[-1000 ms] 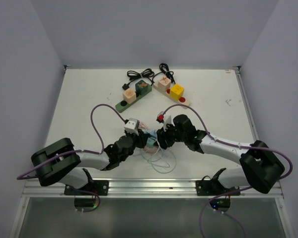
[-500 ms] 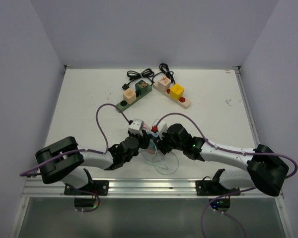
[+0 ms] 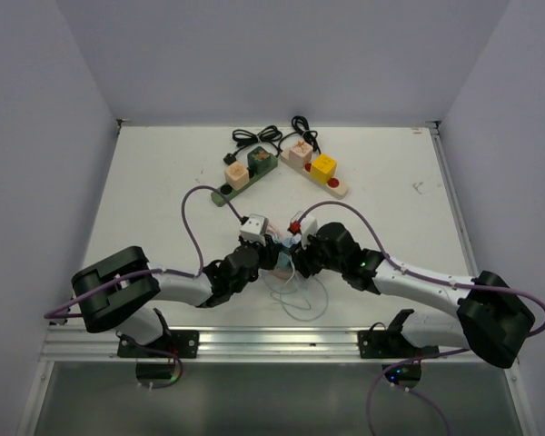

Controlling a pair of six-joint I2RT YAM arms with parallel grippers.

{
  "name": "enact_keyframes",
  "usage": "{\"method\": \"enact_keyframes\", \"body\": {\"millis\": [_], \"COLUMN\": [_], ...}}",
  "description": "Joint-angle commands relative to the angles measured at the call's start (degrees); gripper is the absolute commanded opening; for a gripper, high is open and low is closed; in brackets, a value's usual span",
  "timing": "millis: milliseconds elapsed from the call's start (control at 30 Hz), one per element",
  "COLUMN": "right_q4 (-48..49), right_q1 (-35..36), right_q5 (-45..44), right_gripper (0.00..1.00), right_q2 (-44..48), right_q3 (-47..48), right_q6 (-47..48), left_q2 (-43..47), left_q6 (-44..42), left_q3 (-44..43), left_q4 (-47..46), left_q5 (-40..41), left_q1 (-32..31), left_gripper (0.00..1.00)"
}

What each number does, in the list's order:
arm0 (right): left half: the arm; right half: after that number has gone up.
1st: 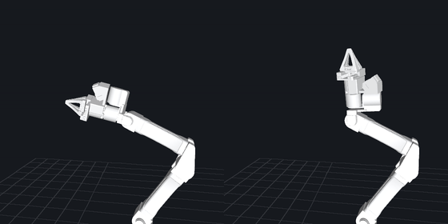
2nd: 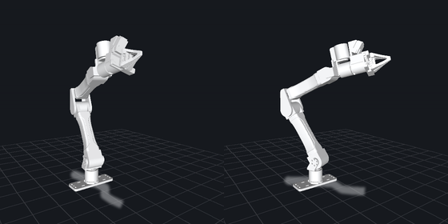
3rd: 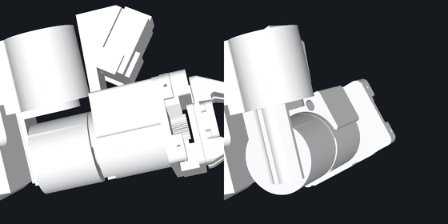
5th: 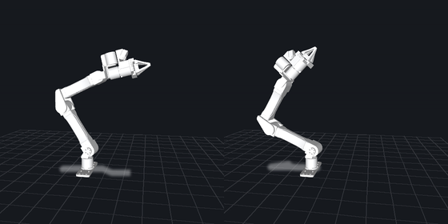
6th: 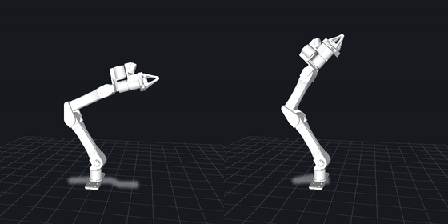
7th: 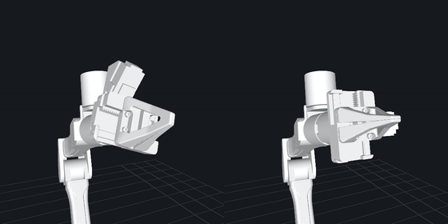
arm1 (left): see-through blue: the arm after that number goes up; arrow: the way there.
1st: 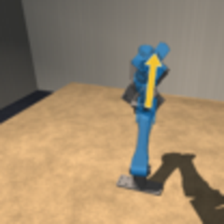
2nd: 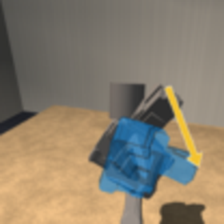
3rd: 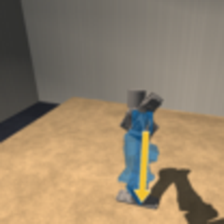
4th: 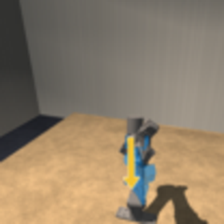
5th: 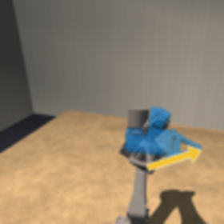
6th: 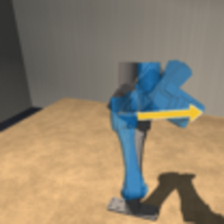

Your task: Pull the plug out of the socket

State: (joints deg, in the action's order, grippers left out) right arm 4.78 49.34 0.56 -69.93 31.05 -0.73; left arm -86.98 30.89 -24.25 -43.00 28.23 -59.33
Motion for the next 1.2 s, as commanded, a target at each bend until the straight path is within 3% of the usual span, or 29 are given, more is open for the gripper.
{"method": "enact_keyframes", "body": {"millis": [0,133,333,467,567,900,1167], "right_q4": [9.0,5.5,4.5,2.7,1.0,-1.7,-8.1], "right_q1": [-7.1,-9.4,-8.6,1.3,3.7,4.0,3.9], "right_q5": [10.2,15.5,15.3,3.5,-0.4,-7.3,-23.6], "right_gripper": [0.17,0.18,0.17,0.17,0.17,0.21,0.23], "right_q2": [2.9,1.0,1.5,4.7,4.8,7.2,13.0], "right_q3": [1.4,4.1,3.9,3.3,3.2,2.8,0.8], "right_q6": [-9.4,-10.0,-6.1,0.3,2.3,2.2,-5.3], "left_q2": [-1.8,-1.5,-2.1,-2.9,-3.5,-2.6,2.1], "left_q6": [0.5,-0.7,-0.6,-0.1,0.4,1.5,2.2], "left_q3": [3.3,3.8,2.9,1.3,0.3,-0.7,-1.4], "left_q4": [4.5,3.1,4.2,6.3,8.1,11.8,16.3], "left_q5": [-6.6,-6.9,-6.3,-6.0,-5.3,-3.4,-1.7], "left_q1": [-0.9,-1.4,-1.6,-1.6,-1.6,-1.4,-0.1], "left_gripper": [0.0,0.0,0.0,0.0,0.0,0.0,0.0]}}
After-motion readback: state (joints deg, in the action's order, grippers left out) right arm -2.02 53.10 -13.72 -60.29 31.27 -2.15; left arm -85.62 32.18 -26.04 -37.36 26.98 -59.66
